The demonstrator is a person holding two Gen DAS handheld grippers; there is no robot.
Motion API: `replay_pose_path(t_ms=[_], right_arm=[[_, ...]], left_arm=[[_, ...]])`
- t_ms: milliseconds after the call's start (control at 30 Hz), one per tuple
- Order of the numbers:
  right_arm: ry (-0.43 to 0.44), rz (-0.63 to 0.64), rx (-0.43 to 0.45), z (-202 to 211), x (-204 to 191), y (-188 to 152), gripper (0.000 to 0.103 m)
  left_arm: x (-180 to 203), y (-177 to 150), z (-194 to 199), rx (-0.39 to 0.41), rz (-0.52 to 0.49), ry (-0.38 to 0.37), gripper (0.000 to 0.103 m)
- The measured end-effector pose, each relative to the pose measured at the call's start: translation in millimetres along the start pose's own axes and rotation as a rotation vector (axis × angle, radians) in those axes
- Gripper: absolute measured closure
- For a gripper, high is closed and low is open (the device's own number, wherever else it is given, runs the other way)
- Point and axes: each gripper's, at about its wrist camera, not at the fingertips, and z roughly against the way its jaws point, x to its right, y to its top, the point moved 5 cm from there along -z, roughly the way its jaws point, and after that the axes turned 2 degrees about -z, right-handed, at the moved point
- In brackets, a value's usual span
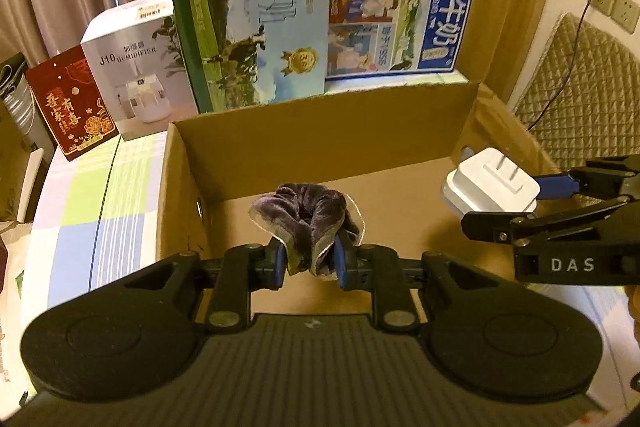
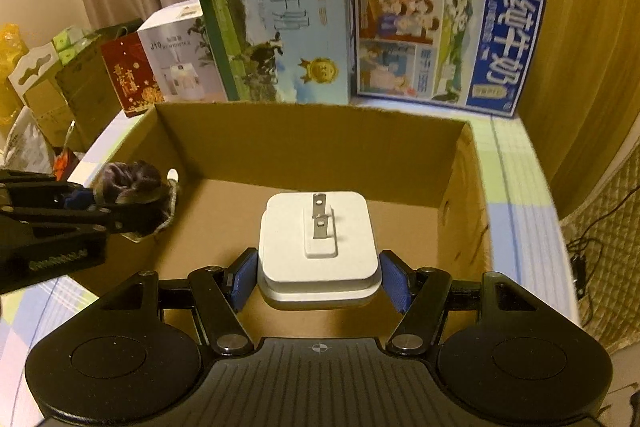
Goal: Organize objects
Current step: 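Carry the scrunchie and plug into the cardboard box and open both tools, then withdraw both tools from the box back toward the remaining items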
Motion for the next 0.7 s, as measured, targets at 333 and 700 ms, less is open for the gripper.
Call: replay_pose_path(t_ms=[333,700], right_arm=[[0.042,-0.066,0.1,26,12,5,0.025],[0.074,-0.178,0.221,149,6,-58,0.013]], left_arm=[[-12,-4,15,0.039,0.075,-0.013,0.056],[-4,-57,123,0.15,0.149,0.002,0.032]])
